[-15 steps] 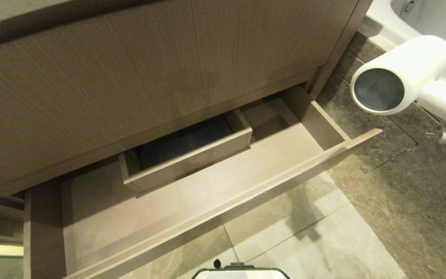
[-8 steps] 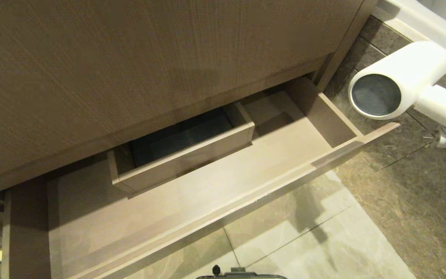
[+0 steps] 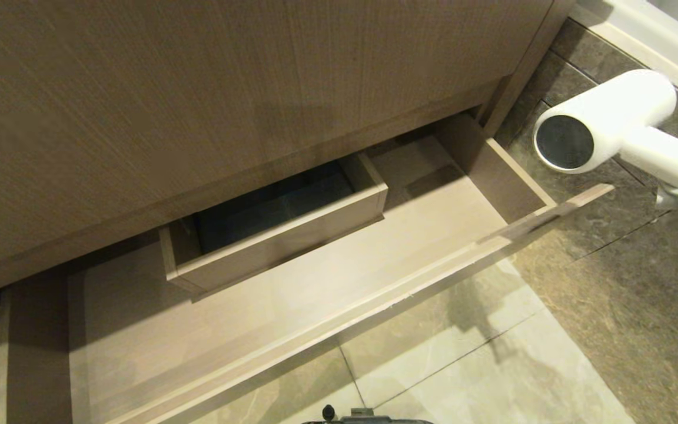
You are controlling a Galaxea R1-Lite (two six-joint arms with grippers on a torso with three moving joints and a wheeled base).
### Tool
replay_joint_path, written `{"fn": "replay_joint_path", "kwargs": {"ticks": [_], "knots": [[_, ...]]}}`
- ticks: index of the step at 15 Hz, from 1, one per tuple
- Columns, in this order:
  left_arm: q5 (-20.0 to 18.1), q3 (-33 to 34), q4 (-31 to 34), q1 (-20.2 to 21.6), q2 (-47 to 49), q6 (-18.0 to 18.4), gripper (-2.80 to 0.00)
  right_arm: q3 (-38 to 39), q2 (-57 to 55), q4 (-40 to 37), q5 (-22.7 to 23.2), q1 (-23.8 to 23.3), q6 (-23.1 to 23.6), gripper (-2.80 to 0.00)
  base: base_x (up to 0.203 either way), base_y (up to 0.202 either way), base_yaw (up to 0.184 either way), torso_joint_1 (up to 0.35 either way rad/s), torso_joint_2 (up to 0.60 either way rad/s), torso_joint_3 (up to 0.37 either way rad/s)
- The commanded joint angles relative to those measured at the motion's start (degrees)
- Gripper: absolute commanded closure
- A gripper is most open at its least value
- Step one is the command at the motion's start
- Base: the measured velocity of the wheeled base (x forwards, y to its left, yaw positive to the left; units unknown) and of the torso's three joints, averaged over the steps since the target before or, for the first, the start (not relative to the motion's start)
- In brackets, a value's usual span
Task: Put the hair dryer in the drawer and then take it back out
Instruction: Put it into the drawer
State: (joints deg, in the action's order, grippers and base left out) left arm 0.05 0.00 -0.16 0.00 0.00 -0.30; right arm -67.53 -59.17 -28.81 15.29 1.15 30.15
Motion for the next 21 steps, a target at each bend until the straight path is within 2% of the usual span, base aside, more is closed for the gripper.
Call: {"fn": "replay_joint_path", "kwargs": {"ticks": [1,4,6,8,10,12,17,21], "knots": [[0.0,-0.1,0.0,0.0,0.1,0.0,0.00,-4.8,-6.4,-0.4,-4.1,0.0,-0.2,0.00,0.000,0.000,0.000,0.003,0.00,0.042],[0.0,0.0,0.0,0.0,0.1,0.0,0.00,-12.1,-15.7,-3.6,-5.6,0.2,-0.8,0.00,0.000,0.000,0.000,0.002,0.01,0.031],[0.0,0.0,0.0,0.0,0.0,0.0,0.00,-20.7,-26.5,-6.6,-5.2,0.3,-1.0,0.00,0.000,0.000,0.000,0.000,0.00,0.000],[0.0,0.0,0.0,0.0,0.1,0.0,0.00,-32.7,-37.7,-10.4,-2.0,0.3,-1.1,0.00,0.000,0.000,0.000,0.000,0.00,0.000],[0.0,-0.1,0.0,0.0,0.1,0.0,0.00,-41.5,-45.5,-15.0,2.9,0.3,-0.6,0.00,0.000,0.000,0.000,0.000,0.00,0.000],[0.0,0.0,0.0,0.0,0.0,0.0,0.00,-43.3,-49.2,-16.7,5.1,0.3,-0.4,0.00,0.000,0.000,0.000,0.000,0.00,0.000],[0.0,0.0,0.0,0.0,0.1,0.0,0.00,-43.6,-53.1,-17.0,5.5,1.0,-0.4,0.00,0.000,0.000,0.000,0.000,0.00,0.000],[0.0,0.0,0.0,0.0,0.1,0.0,0.00,-43.7,-54.4,-14.3,5.5,2.5,-0.8,0.00,0.000,0.000,0.000,0.000,0.00,0.000]]}}
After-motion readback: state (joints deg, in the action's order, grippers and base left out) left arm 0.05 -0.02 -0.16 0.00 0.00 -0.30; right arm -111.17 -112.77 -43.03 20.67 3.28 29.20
